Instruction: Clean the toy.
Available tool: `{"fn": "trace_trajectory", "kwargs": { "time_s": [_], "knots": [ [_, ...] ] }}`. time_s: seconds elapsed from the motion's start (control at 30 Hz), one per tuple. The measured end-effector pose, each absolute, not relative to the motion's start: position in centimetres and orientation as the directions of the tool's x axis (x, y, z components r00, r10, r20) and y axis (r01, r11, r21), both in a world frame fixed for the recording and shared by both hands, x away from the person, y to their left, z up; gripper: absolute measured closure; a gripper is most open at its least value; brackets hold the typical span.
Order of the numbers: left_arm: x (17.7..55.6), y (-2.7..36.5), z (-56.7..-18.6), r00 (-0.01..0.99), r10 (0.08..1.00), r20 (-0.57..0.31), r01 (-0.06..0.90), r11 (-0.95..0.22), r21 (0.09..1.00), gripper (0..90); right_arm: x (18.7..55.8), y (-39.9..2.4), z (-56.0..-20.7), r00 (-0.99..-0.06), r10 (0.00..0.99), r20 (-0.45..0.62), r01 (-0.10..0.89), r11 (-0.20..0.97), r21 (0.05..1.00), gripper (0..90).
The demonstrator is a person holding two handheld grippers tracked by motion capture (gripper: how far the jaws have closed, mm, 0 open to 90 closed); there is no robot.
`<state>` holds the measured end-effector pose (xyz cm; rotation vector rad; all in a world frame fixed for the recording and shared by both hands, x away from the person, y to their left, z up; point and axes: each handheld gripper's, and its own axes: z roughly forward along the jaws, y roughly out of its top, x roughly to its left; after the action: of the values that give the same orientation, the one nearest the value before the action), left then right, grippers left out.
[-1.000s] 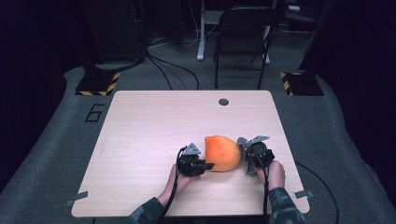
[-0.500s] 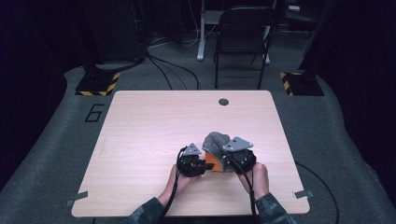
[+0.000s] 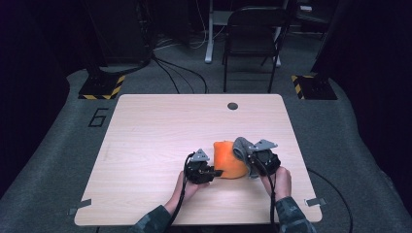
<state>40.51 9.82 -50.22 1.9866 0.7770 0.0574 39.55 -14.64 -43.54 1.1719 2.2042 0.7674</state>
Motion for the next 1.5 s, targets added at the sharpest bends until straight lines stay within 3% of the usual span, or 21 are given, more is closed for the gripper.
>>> {"fn": "trace_trajectory", "kwargs": {
  "time_s": [0.33,0.53,0.63,0.73,0.87,1.03,1.2,1.5],
  "knots": [
    [40.5,9.8,-50.2,0.796,0.542,-0.270,0.498,-0.331,0.802,75.2,42.0,-17.0,-47.8,-0.433,0.891,-0.138,0.684,0.425,0.593,75.9],
    [40.5,9.9,-50.3,0.798,0.538,-0.271,0.497,-0.334,0.801,75.1,41.9,-17.2,-47.2,-0.409,0.901,-0.144,0.691,0.409,0.596,75.8],
    [40.6,9.9,-50.3,0.795,0.540,-0.276,0.502,-0.331,0.799,75.0,40.7,-17.3,-44.4,-0.394,0.905,-0.160,0.621,0.391,0.679,75.9],
    [40.5,9.8,-50.4,0.795,0.543,-0.271,0.498,-0.329,0.802,74.9,39.2,-15.7,-41.8,-0.437,0.878,-0.197,0.515,0.423,0.745,76.2],
    [40.6,9.8,-50.4,0.799,0.544,-0.256,0.492,-0.347,0.799,74.5,38.8,-12.5,-42.9,-0.485,0.837,-0.254,0.510,0.506,0.696,77.3],
    [40.7,9.9,-50.7,0.795,0.544,-0.269,0.501,-0.338,0.797,72.6,39.5,-12.1,-44.0,-0.502,0.825,-0.260,0.505,0.524,0.686,77.8],
    [40.7,9.9,-50.6,0.824,0.526,-0.211,0.450,-0.380,0.808,60.4,39.7,-12.2,-44.3,-0.510,0.819,-0.264,0.500,0.531,0.684,78.0],
    [40.1,10.0,-50.1,0.881,0.473,0.020,0.268,-0.534,0.802,29.4,40.2,-12.7,-44.5,-0.513,0.828,-0.228,0.520,0.511,0.684,78.2]
  ]
}}
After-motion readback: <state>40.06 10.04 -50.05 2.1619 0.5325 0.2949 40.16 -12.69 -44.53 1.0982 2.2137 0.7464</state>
